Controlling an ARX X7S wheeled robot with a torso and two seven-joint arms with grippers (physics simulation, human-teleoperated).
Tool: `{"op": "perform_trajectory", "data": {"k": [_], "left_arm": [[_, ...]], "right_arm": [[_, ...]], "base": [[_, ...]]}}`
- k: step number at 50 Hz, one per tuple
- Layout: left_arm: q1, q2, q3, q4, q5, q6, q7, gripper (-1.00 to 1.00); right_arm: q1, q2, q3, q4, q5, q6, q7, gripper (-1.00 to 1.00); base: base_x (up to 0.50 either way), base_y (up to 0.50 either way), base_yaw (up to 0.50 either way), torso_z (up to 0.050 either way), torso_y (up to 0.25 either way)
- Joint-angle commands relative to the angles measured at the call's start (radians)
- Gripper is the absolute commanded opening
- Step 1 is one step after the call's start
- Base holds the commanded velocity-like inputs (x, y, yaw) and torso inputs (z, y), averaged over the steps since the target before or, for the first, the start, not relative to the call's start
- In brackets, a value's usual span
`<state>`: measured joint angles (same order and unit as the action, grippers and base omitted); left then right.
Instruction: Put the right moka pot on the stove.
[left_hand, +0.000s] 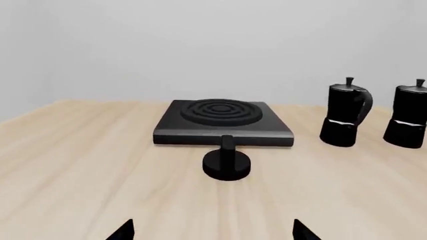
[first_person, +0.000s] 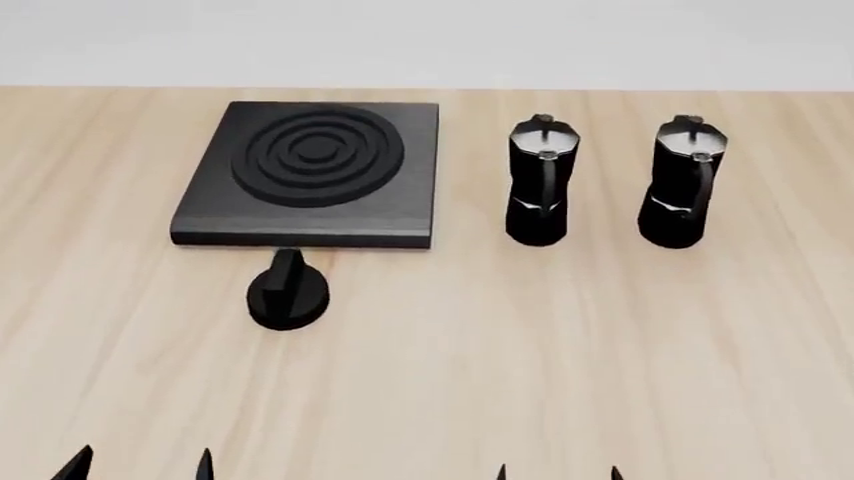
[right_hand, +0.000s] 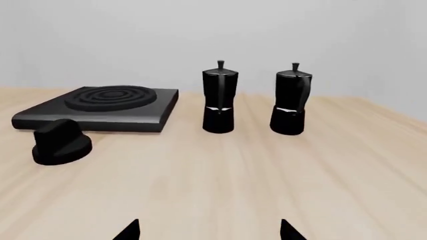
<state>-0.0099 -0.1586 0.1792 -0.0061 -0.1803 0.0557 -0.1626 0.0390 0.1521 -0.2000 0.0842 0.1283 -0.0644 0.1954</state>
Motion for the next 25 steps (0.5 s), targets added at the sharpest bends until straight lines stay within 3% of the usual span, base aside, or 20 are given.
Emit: {"op": "perform_trajectory", "data": {"k": [1,25], "left_arm": [[-0.001,-0.005,0.007,-0.005,-0.005,0.006,-0.008,1.00],[-0.004,-0.015,0.019,-0.004,-0.015,0.004,-0.026,1.00]], "right_arm": [[0.004,0.007,-0.010,0.012,-0.004,-0.008,0.010,1.00],[0.011,0.017,-0.025,0.023,-0.001,-0.019,0.026,1.00]], "base": [[0.31,0.00,0.00,0.000,0.000],[0.28,0.06,0.00,0.000,0.000]]}}
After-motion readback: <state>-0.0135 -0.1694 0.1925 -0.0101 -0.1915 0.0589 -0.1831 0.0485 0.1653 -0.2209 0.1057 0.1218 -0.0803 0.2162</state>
